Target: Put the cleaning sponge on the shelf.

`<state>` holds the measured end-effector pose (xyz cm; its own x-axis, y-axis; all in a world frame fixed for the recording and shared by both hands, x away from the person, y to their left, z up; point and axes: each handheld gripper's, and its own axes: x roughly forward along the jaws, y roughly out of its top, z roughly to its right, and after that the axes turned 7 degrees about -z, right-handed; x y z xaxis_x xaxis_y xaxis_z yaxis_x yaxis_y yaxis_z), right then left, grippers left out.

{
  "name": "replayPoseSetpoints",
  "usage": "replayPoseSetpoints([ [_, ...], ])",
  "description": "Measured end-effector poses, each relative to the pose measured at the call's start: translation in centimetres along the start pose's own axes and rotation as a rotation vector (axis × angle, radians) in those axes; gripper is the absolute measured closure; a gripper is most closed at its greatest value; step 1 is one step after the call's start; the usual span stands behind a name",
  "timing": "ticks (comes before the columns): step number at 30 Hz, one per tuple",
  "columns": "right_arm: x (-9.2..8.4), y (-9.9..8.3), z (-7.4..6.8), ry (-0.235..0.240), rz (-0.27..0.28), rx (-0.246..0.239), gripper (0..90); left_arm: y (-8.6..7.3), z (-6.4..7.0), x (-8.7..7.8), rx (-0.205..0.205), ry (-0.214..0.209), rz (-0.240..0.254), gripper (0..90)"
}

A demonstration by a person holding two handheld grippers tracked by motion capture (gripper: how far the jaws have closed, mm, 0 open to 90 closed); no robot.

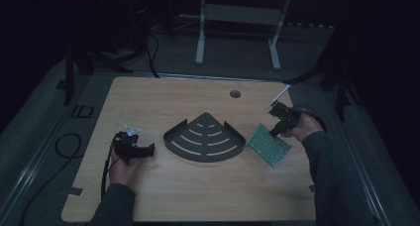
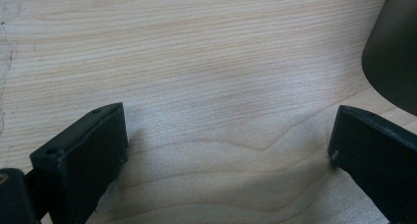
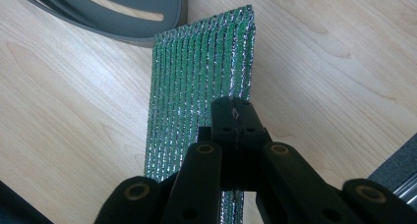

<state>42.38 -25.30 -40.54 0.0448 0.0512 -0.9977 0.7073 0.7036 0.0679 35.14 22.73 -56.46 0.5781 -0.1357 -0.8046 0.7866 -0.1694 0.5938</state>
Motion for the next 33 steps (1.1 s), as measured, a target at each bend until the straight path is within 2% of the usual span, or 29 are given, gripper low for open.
replayPoseSetpoints([
  [11, -1.3, 0.3, 0.3, -0.012, 0.026, 0.011, 89.8, 0.0, 0.0, 0.0, 0.001, 0.001, 0.000, 1.7],
  [15, -1.7, 0.8, 0.0, -0.023, 0.039, 0.003, 89.8, 0.0, 0.0, 0.0, -0.001, 0.000, 0.002, 1.7],
  [33, -2.3, 3.2, -1.3, -0.018, 0.086, -0.012, 89.7, 0.0, 0.0, 0.0, -0.001, 0.000, 0.002, 1.7],
])
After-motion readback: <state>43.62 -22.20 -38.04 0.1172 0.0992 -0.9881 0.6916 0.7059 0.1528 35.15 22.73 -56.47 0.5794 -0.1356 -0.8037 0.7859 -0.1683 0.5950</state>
